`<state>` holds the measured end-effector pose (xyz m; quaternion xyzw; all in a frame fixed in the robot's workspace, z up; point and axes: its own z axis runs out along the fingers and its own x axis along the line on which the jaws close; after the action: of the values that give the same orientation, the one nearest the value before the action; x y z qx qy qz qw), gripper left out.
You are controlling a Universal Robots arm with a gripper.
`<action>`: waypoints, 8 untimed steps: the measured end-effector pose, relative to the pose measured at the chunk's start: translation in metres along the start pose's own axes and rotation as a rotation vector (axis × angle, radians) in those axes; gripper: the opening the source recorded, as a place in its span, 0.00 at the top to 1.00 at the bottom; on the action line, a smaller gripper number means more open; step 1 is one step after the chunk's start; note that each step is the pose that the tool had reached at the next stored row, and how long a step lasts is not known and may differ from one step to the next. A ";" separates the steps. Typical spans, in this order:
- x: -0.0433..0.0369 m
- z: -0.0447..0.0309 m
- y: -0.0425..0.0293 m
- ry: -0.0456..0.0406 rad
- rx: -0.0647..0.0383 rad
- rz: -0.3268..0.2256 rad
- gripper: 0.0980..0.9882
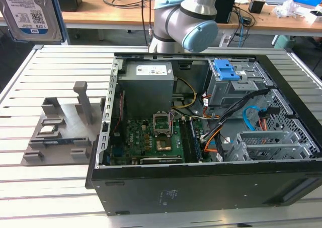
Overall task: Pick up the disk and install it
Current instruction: 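Pick up the disk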
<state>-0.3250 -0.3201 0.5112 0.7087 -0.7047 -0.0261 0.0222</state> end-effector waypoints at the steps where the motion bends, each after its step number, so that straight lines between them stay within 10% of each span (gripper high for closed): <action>1: 0.0000 -0.0015 0.0000 0.0000 0.000 0.000 0.70; 8: -0.0004 -0.0206 0.0008 0.0000 -0.003 0.000 0.70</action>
<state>-0.3244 -0.3198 0.5318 0.7086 -0.7047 -0.0272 0.0233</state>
